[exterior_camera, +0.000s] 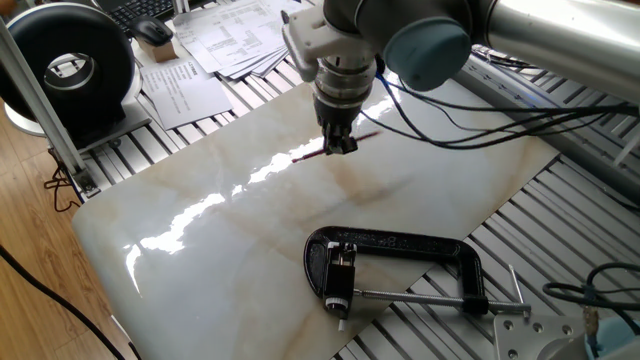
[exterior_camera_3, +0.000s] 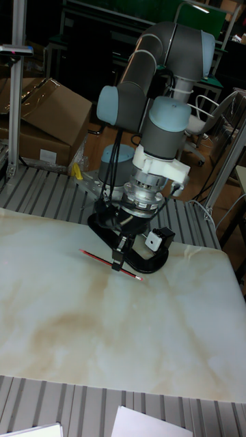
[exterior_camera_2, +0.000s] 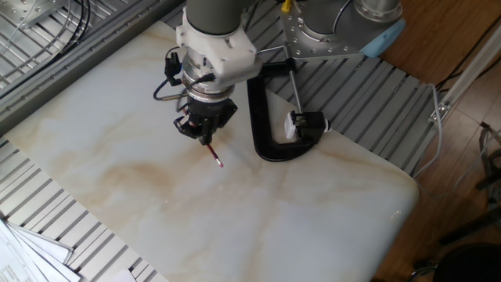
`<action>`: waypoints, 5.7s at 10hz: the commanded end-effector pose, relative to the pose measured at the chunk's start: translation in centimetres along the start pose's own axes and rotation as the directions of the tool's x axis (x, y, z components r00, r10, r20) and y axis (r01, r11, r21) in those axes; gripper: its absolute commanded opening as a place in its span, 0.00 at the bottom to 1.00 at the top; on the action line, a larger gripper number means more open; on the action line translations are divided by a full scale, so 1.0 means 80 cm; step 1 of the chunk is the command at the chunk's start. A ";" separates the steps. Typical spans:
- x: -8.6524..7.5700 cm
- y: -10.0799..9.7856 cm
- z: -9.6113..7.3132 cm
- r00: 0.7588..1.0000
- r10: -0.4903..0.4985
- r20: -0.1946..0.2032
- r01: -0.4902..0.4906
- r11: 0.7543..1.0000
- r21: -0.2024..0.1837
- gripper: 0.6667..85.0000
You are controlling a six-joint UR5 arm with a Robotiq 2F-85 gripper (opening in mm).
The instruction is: Insert the pencil into the pencil sharpener
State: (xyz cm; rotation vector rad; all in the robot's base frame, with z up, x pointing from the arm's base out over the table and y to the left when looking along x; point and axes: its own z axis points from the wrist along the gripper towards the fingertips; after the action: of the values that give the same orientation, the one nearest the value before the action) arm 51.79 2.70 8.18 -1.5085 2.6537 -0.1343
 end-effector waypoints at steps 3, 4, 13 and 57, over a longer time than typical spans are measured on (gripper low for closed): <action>0.023 0.023 -0.008 0.756 0.648 -0.094 -0.652 0.757 -0.025 0.01; 0.019 0.030 -0.008 0.659 0.744 -0.106 -0.750 0.660 -0.030 0.01; -0.013 0.036 -0.004 0.236 0.962 -0.137 -0.972 0.233 -0.037 0.01; -0.007 0.015 0.008 -0.009 0.994 -0.109 -1.000 -0.008 0.005 0.01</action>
State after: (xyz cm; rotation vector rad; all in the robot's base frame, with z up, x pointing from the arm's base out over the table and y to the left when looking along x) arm 50.96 4.55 7.39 0.8307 3.0219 0.0611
